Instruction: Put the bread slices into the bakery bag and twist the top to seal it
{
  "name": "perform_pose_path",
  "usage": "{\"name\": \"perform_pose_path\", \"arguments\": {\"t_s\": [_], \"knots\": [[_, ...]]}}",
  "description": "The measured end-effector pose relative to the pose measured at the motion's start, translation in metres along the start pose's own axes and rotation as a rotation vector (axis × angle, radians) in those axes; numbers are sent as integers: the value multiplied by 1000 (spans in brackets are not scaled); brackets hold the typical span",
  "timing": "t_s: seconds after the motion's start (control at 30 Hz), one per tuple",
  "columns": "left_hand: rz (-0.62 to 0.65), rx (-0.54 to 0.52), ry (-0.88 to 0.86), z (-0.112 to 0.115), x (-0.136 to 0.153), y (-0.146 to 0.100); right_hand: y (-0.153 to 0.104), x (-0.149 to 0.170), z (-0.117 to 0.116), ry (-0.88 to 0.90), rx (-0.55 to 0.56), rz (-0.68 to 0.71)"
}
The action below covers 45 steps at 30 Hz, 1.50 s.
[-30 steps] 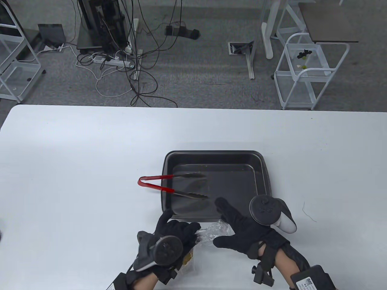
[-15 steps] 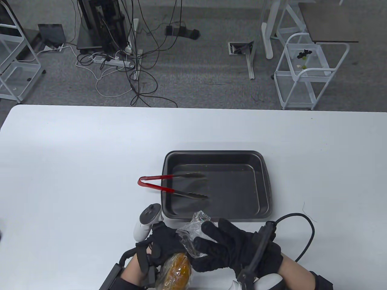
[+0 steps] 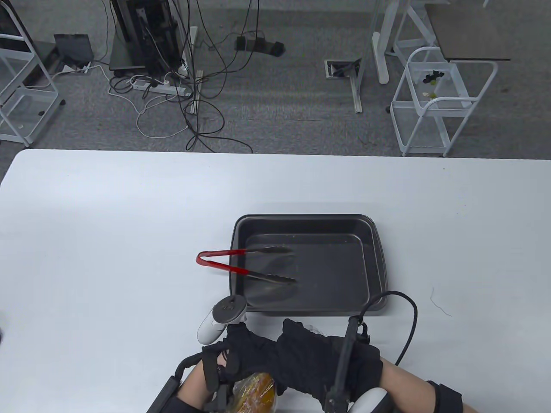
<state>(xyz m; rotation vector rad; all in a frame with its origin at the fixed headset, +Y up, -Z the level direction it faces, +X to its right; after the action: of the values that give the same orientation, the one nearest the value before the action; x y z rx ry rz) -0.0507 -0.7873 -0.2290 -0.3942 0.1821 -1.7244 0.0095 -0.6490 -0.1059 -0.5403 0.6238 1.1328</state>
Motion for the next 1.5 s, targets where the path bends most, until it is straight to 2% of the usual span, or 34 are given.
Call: {"name": "perform_pose_path", "arguments": {"t_s": [0.1,0.17,0.23,0.3,0.4,0.43,0.5,0.6,0.7,0.77,0.83,1.0,1.03,1.07,1.17,1.27,1.33,1.4,1.5], "knots": [[-5,-47,63,-1,-8,-5,-4,27,-7,178,-50,-217],[-18,-113,154,-3,-16,-10,-9,47,-18,366,-98,-388],[-55,-223,289,-4,-26,-16,-16,65,-35,541,-195,-568],[-118,-410,530,-1,-41,-25,-25,76,-55,694,-309,-763],[-198,-688,903,13,-63,-33,-34,82,-73,795,-403,-909],[-226,-796,1072,22,-71,-33,-39,85,-80,846,-427,-978],[-254,-962,1296,37,-80,-34,-49,90,-91,924,-463,-1093],[-242,-1172,1542,58,-90,-33,-67,96,-109,1106,-489,-1283],[-252,-1252,1765,75,-94,-27,-84,92,-128,1323,-533,-1402],[-243,-1254,1838,81,-94,-23,-91,89,-135,1400,-566,-1446],[-249,-1232,1844,80,-91,-21,-94,88,-138,1429,-570,-1439],[-219,-1100,1646,61,-83,-18,-91,90,-130,1327,-586,-1359],[-224,-1091,1565,52,-80,-21,-90,92,-126,1318,-570,-1331],[-229,-1040,1468,43,-75,-22,-91,99,-121,1294,-515,-1318],[-229,-1026,1213,19,-66,-31,-103,121,-103,1239,-404,-1339],[-231,-977,997,-2,-55,-40,-129,158,-77,1181,-237,-1409],[-227,-989,952,-9,-52,-44,-149,178,-63,1117,-199,-1455],[-224,-990,920,-14,-50,-47,-172,198,-49,1014,-181,-1502],[-217,-994,895,-17,-49,-49,-210,219,-39,844,-250,-1568]]}}
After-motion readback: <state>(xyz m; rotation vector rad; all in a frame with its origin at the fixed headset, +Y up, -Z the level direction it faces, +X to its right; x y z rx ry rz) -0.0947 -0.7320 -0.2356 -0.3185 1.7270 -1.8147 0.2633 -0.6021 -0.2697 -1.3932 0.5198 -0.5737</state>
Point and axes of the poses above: the tracker on the back of each hand, its own x axis roughly to the little-finger side, its own y axis roughly from the wrist to the fingertips, z = x × y, the point moved 5 cm from there along y, roughly from the wrist to the fingertips, and after that the axes turned 7 degrees about -z, right-handed, at the moved point
